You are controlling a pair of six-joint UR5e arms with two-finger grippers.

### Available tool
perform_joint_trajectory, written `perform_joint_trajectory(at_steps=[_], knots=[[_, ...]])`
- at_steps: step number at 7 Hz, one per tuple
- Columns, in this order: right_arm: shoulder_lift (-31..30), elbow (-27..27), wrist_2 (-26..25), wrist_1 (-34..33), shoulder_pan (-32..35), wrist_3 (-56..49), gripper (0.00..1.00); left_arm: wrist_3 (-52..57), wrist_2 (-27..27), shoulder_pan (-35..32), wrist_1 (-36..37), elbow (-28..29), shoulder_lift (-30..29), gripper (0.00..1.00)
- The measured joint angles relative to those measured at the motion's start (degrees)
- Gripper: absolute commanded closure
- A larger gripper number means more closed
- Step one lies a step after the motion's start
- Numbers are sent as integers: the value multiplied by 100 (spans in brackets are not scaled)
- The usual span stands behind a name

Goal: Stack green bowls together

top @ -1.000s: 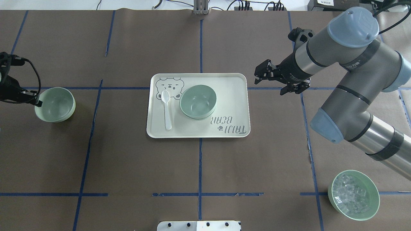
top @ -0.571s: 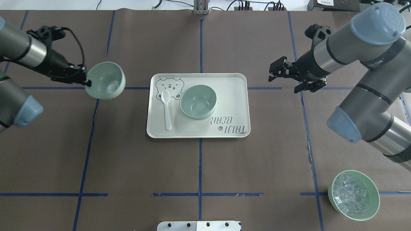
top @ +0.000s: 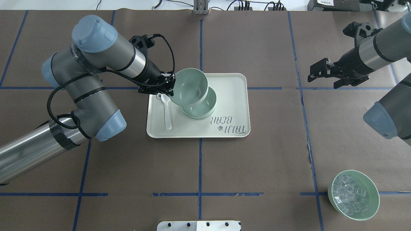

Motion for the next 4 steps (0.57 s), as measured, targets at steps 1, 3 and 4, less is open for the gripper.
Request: perform_joint_trajectory(at_steps=[1, 3, 4], knots=[[-48, 0, 5, 8, 14, -56, 0, -19, 193, 80, 86, 26, -70, 100], [-87, -2, 6, 22, 20, -78, 0, -6, 407, 197, 169, 80, -100, 100], [-90, -5, 4, 23, 20, -80, 0, 1, 516, 299, 180, 114, -115, 100]])
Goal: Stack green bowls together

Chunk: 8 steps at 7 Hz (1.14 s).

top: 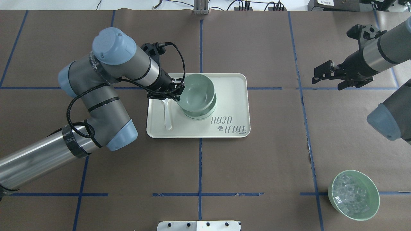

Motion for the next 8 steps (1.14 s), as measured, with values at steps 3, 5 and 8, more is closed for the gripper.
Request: perform_joint_trajectory(at_steps=[3, 5, 8], knots=[[-1, 2, 2, 1, 0, 0, 0, 21, 173, 109, 9, 31, -10, 1], [-3, 0, 1, 1, 0, -1, 0, 17, 202, 131, 12, 64, -10, 0], [-104, -25, 45, -27, 190, -247, 0, 407, 157, -217, 89, -568, 465, 0]])
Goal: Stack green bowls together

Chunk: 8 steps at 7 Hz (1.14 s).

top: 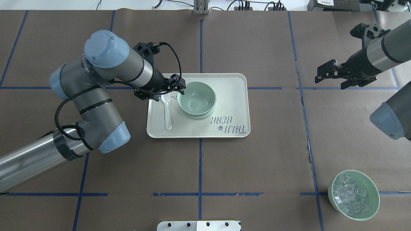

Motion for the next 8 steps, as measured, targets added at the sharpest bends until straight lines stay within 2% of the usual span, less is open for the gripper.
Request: perform_joint_trajectory(at_steps=[1, 2, 4, 5, 6, 8], knots=[[-106, -145, 110, -32, 312, -590, 0, 605, -20, -311, 227, -554, 433, 0], [-174, -520, 332, -50, 793, -1496, 0, 1479, -28, -732, 584, -1083, 892, 0], [-149, -1561, 662, -63, 1731, -3412, 0, 3674, -342, -1860, 988, -1747, 2069, 0], [-119, -2003, 718, -142, 2079, -4242, 0, 5187, -693, -2649, 1038, -1676, 2606, 0], [-57, -2275, 742, -472, 2339, -5052, 0, 6553, -893, -3390, 1065, -1349, 2950, 0], [376, -2417, 719, -1978, 2765, -6658, 0, 8446, -1019, -4665, 1346, -313, 3132, 0]])
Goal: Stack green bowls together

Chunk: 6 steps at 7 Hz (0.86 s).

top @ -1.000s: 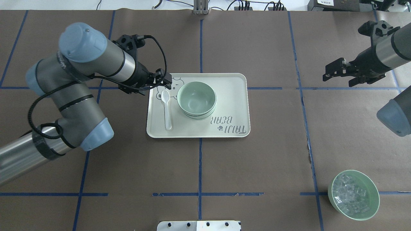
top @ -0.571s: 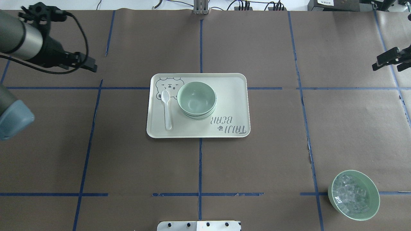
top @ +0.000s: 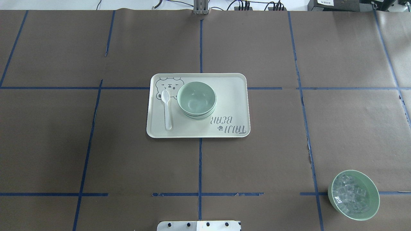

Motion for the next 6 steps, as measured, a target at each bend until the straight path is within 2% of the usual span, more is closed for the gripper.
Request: perform_joint_trajectory(at_steps=[1, 2, 4, 6], knots=[[234, 5, -77, -731, 144, -590, 0, 182, -51, -282, 443, 263, -21, 0], [300, 8, -149, -1051, 205, -841, 0, -46, -140, -379, 784, 345, -46, 0], [206, -36, -186, -1084, 144, -915, 0, -709, -522, -397, 988, 260, -1, 0], [-47, 81, -152, -709, 79, -852, 0, -876, -646, -352, 948, 123, 201, 0]])
